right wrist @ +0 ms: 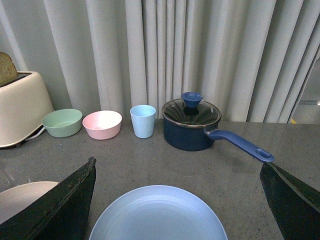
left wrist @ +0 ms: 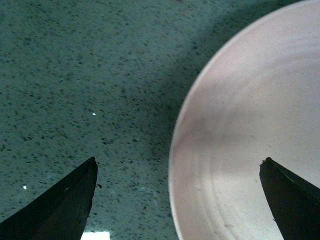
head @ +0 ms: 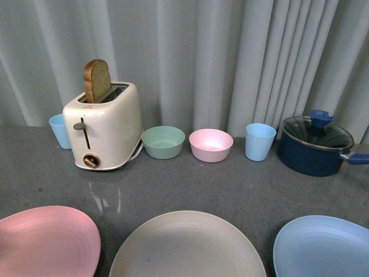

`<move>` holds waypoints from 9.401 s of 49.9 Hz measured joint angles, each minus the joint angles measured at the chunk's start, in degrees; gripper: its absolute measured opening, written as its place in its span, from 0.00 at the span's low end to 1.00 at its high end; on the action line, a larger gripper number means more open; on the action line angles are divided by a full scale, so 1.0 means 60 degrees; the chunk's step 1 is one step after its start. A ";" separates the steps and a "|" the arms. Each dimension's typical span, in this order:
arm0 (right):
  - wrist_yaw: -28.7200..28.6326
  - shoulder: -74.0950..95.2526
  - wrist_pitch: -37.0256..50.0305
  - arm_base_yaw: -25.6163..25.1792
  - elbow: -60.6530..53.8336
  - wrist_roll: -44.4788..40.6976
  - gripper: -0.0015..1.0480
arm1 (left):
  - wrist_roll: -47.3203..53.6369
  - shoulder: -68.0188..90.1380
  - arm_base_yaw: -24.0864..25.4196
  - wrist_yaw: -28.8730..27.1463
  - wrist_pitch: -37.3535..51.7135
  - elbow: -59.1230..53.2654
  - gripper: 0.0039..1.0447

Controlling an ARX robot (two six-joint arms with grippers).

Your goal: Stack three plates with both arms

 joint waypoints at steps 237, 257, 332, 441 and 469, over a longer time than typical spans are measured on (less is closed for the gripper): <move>0.0000 0.0000 0.0000 0.0004 0.0000 0.0000 0.93 | -0.4645 -0.5268 -0.5173 -0.3650 0.8011 -0.4120 0.33; 0.0000 0.0000 0.0000 0.0000 0.0000 0.0000 0.93 | -0.4535 -0.7566 -0.4481 -0.2918 0.7807 -0.6247 0.03; 0.0000 0.0000 0.0000 0.0000 0.0000 0.0000 0.93 | -0.4528 -1.6302 -0.3727 -0.2178 0.0262 -0.7180 0.03; -0.2597 1.8342 0.2586 -0.3661 0.6120 -0.0962 0.93 | -0.4513 -1.8240 -0.3727 -0.2171 -0.1730 -0.7173 0.94; -0.2422 1.9566 0.2790 -0.2969 0.6754 -0.0561 0.77 | -0.4510 -1.8240 -0.3727 -0.2171 -0.1730 -0.7176 0.94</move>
